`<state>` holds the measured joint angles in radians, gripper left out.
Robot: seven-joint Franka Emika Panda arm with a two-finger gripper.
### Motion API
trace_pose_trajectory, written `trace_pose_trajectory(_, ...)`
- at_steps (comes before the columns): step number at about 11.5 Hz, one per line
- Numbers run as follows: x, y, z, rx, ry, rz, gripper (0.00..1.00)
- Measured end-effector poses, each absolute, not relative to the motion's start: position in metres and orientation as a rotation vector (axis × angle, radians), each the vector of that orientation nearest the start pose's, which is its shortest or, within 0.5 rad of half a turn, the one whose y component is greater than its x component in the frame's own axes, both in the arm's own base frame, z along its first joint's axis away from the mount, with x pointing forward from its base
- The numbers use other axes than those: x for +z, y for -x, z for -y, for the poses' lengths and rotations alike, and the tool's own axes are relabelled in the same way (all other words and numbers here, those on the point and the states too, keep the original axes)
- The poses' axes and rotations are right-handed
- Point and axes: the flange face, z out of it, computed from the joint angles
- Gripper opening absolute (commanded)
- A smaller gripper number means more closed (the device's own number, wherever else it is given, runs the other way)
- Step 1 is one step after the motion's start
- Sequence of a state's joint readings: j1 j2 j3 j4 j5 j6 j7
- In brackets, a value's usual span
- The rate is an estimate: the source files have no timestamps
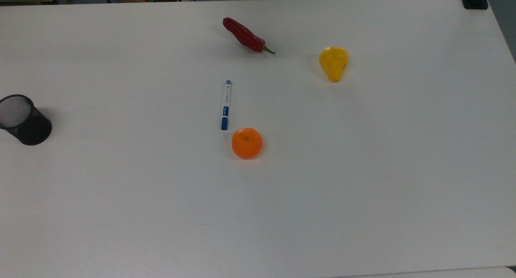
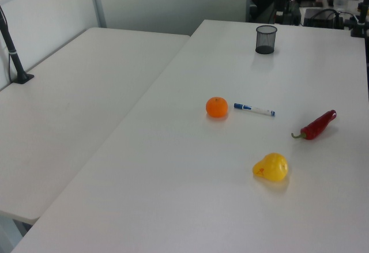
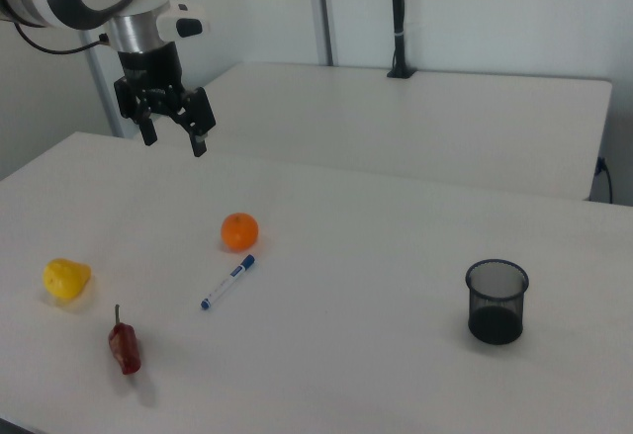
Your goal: Place marker
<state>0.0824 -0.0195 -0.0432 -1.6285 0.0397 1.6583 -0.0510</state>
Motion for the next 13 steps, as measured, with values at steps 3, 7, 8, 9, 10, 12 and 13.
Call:
trace_pose_trajectory(3, 0.6157, -0.5559, -0.0238, -0.077, 3.098, 0.131, 1.0)
trace_pose_trajectory(7, 0.6158, -0.556, -0.0222, -0.078, 3.098, 0.127, 1.0)
trace_pose_trajectory(8, 0.6155, -0.5562, -0.0213, -0.077, 3.098, 0.124, 1.0)
trace_pose_trajectory(9, 0.6142, -0.5567, -0.0205, -0.074, 3.098, 0.122, 1.0)
trace_pose_trajectory(10, 0.6129, -0.5573, -0.0204, -0.07, 3.099, 0.122, 1.0)
trace_pose_trajectory(12, 0.6093, -0.5588, -0.0211, -0.06, 3.099, 0.124, 1.0)
trace_pose_trajectory(13, 0.6078, -0.5594, -0.0216, -0.056, 3.099, 0.125, 1.0)
